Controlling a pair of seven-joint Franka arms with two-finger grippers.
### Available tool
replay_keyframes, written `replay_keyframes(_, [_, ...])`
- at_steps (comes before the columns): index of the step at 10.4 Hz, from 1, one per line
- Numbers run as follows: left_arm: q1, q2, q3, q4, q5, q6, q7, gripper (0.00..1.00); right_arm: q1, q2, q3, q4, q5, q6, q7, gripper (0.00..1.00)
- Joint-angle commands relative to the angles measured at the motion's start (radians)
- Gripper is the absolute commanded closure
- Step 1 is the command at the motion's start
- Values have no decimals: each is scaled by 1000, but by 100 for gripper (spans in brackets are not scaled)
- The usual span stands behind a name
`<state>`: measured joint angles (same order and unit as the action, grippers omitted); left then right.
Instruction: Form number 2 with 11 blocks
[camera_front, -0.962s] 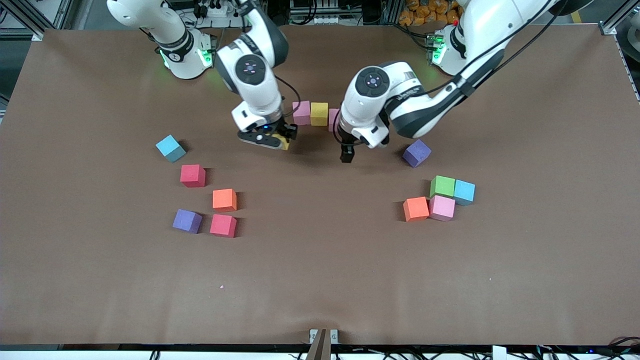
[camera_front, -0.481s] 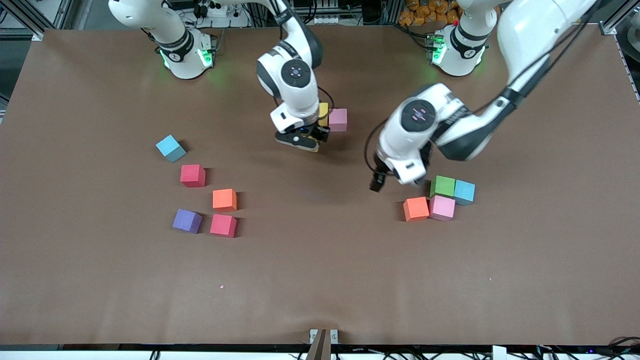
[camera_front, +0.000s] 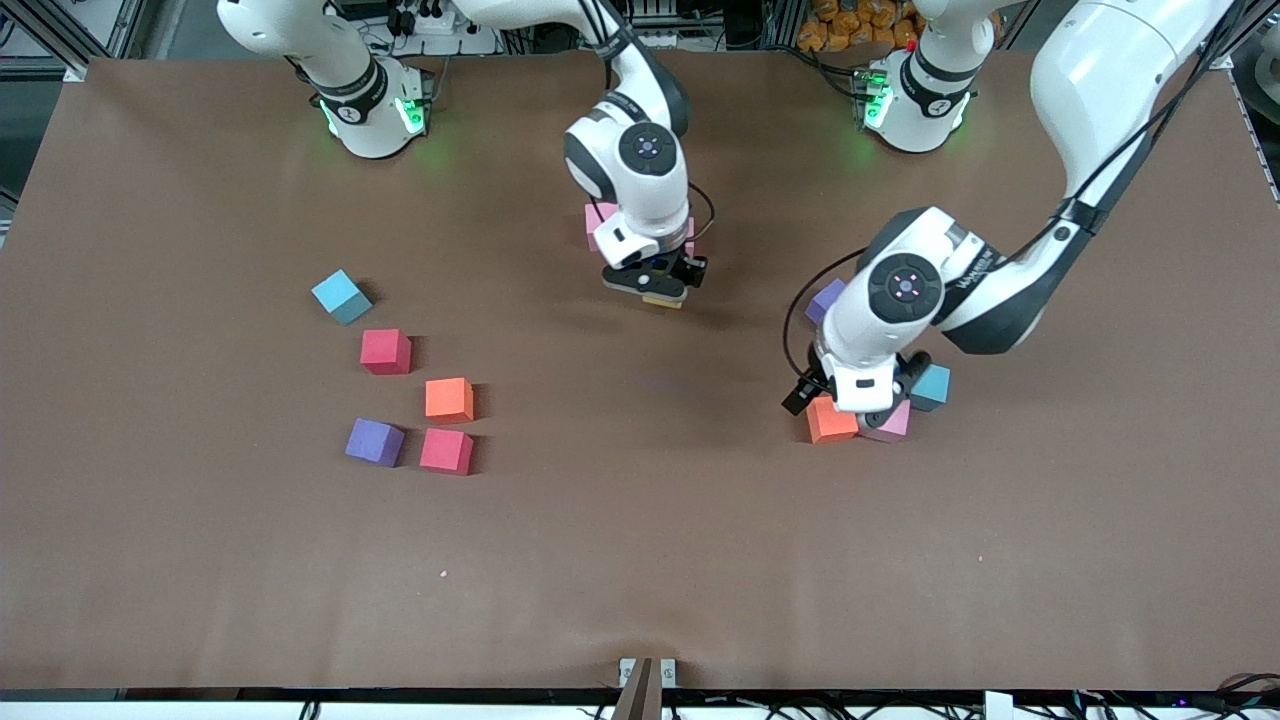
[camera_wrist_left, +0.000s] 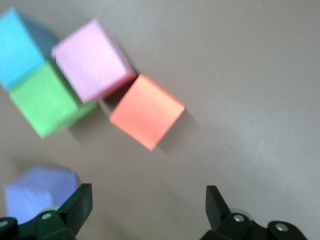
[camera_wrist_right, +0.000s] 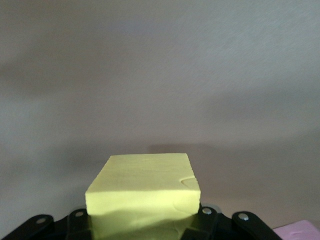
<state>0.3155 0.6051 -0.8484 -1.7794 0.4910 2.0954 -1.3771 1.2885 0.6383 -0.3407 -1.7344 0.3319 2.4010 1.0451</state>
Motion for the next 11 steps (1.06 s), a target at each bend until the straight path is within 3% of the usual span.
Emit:
replay_keyframes(1, [42,-11,23,26,12,-49,346,0,35,23,-9,18,1,4,6,62])
replay_keyframes(4, [114,1,23,15,8,-51,668,0,57,43,-9,13,-20,6,-43,59])
replay_keyframes(11, [117,58,57,12,27,-38,892,0,95,57,-9,-13,-48,7,-51,58])
